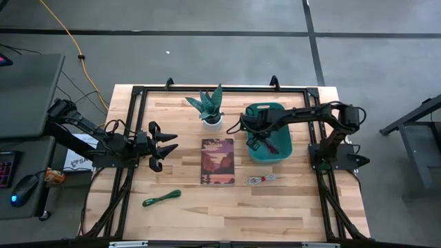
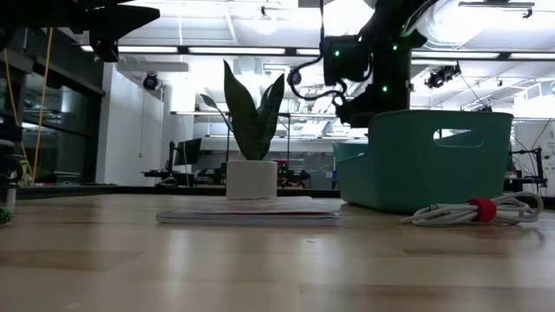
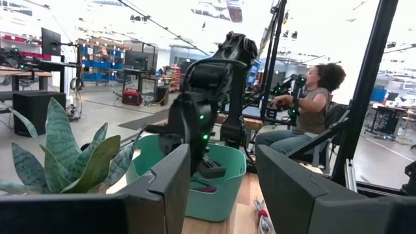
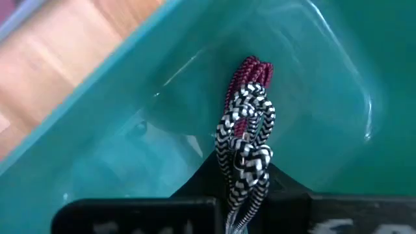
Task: Pick and place USB-C Cables
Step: Put the white stripe charger cable into the green bin
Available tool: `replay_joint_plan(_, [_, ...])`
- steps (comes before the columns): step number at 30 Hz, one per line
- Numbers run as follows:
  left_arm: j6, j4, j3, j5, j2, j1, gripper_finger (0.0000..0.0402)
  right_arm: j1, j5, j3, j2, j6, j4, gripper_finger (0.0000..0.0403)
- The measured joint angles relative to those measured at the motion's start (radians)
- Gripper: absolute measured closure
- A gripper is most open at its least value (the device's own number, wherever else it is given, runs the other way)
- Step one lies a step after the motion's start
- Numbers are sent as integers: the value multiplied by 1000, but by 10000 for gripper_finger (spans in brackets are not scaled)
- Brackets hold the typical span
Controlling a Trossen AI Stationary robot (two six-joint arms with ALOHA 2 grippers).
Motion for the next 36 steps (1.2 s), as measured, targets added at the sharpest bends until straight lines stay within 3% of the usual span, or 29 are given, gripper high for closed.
replay_joint_plan(7, [0, 0, 0, 0, 0, 0, 245, -54, -63, -2, 6, 6, 27, 396])
replay_joint_plan(17, [-19, 0, 0, 0, 0, 0, 245, -93, -147, -130, 5, 52, 143, 396])
replay_joint_plan(23, [-19, 0, 0, 0, 0, 0, 245, -93, -137, -136, 4, 53, 160, 393])
replay_joint_plan(36, [-19, 0, 0, 0, 0, 0, 245, -93, -106, -138, 6, 60, 186, 339])
